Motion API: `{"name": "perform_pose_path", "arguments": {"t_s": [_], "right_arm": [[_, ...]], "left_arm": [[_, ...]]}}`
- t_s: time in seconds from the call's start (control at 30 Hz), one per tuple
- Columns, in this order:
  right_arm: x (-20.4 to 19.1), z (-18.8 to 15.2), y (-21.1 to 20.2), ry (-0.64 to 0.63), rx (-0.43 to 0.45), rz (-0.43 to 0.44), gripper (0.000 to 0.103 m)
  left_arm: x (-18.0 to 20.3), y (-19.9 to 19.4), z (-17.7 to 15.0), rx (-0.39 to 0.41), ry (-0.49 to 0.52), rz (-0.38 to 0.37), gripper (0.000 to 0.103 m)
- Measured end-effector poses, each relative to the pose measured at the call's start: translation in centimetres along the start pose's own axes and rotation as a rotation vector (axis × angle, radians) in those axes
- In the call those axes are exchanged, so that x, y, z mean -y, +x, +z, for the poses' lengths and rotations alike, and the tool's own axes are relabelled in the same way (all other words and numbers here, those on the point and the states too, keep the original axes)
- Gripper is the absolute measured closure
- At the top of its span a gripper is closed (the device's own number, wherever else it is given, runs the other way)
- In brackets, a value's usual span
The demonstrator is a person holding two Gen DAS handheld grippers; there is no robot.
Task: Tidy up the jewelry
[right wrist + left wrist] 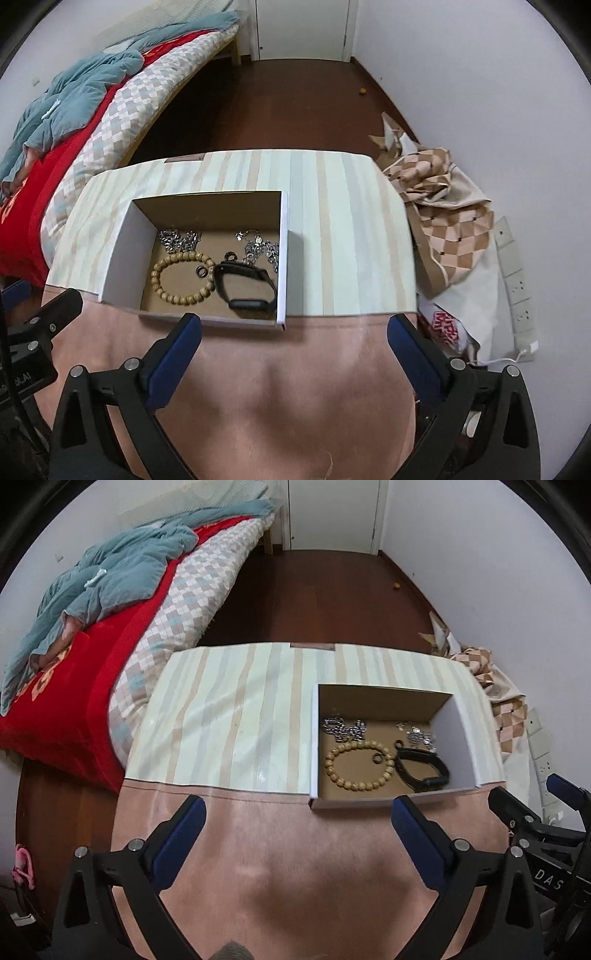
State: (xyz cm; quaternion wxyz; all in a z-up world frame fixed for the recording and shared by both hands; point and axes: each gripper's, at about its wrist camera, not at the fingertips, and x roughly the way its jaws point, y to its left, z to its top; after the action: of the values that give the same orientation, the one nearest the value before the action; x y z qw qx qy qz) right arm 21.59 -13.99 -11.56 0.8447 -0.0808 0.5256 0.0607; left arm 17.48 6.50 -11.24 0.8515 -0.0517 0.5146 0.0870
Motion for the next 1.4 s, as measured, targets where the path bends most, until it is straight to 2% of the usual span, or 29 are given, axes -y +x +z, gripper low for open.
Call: {"name": "perform_pose_path", "arguments": {"t_s": [0.33, 0.5, 0.67, 0.93, 1.13, 1.4], "right_arm": [[0.6, -2.4, -9.8, 0.032, 0.114, -0.008, 0.001], [0.9, -4.1, -15.1, 0.035, 0.173, -0.002, 0.001], [1.0, -5.1, -20.6, 0.038, 0.244, -0.004, 0.001], [0.9, -6.1, -26.9, 0.039, 0.331, -0.022, 0.001], [0.8, -6.3, -29.0, 0.030, 0.337, -0.020, 0.001], [1.2, -4.9, -27.7, 0.039, 0.281, -0.032, 0.000]], "left_arm": [[0.4, -8.9, -1.9, 0.109, -0.004, -0.029, 0.001], [0.3, -13.0, -2.7, 0.154, -0.006, -0.015, 0.001], [0.5, -16.5, -3.3, 0.189, 0.009, -0.020, 0.001], [0.4, -20.8, -3.9, 0.229, 0.015, -0.027, 0.001], [0.2, -21.7, -3.9, 0.221, 0.013, -0.032, 0.001], [0.3, -20.4, -2.5, 0.168, 0.003, -0.032, 0.001]]}}
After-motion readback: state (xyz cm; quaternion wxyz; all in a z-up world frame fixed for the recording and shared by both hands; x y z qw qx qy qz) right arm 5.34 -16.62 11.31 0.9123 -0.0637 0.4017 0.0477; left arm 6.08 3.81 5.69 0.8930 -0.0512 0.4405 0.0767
